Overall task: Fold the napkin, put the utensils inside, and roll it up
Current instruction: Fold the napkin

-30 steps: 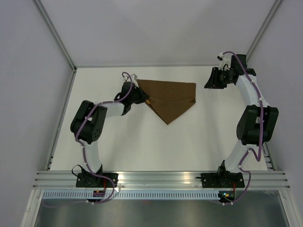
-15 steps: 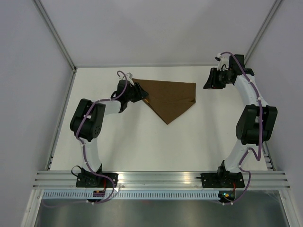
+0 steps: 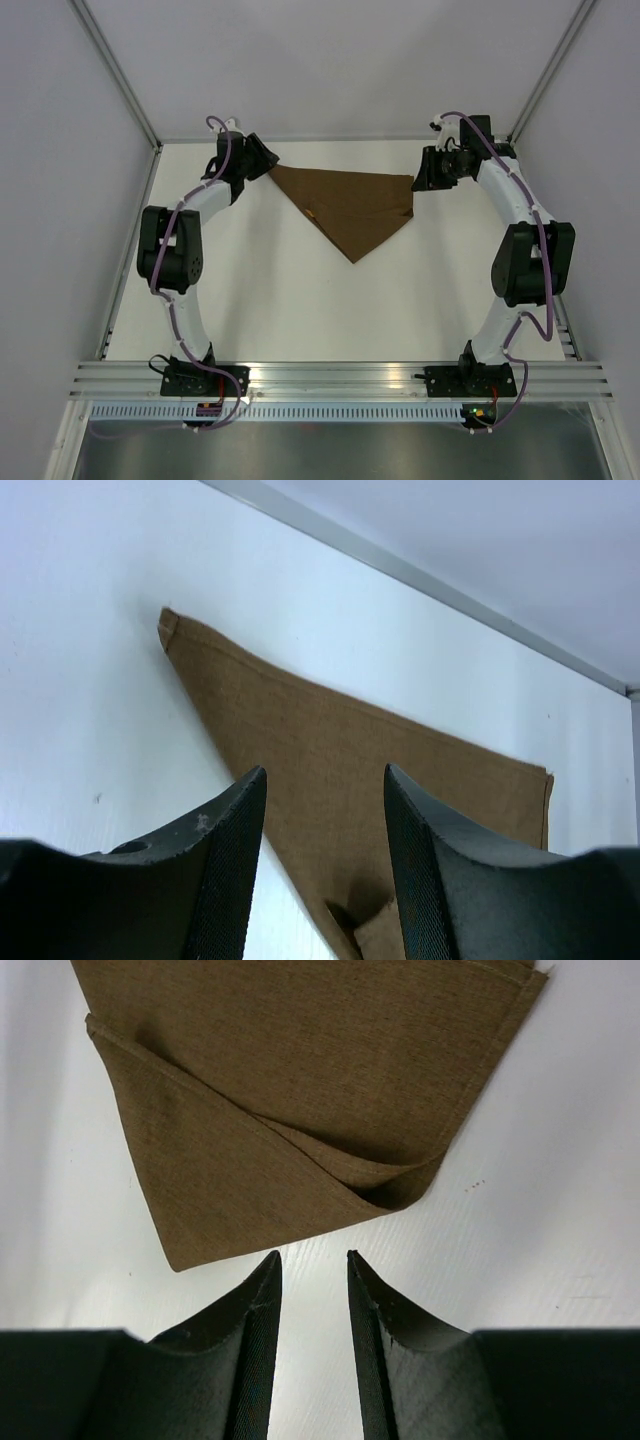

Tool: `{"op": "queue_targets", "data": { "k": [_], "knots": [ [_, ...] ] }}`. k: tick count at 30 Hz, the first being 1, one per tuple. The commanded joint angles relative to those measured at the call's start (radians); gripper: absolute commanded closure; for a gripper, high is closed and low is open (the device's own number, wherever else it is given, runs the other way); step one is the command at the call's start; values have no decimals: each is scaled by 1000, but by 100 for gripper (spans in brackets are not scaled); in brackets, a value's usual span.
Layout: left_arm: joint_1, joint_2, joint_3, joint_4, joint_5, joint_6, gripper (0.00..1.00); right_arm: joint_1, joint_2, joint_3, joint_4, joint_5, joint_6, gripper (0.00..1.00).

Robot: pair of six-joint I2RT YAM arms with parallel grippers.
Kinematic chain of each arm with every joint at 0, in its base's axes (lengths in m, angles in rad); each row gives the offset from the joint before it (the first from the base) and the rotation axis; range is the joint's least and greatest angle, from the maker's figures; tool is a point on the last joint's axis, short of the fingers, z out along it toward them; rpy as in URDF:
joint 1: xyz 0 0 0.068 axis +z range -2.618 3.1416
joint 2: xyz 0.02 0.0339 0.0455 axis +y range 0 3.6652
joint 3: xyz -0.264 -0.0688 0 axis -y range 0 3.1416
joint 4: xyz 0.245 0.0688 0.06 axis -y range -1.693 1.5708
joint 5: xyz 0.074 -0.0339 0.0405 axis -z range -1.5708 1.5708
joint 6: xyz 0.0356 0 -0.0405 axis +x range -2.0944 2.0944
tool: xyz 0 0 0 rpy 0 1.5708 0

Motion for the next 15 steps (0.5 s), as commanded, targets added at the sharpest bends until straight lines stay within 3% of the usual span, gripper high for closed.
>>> {"op": "queue_targets", "data": {
  "k": [1, 6, 15],
  "knots": [
    [28, 98, 118, -116, -16, 3, 44, 30, 22, 33, -5, 27, -6, 62],
    [48, 227, 266, -196, -14, 8, 45, 41, 25, 31, -7, 31, -13, 62],
    [56, 355, 400, -254, -19, -26, 44, 50, 36, 33, -10, 18, -18, 62]
  ]
}}
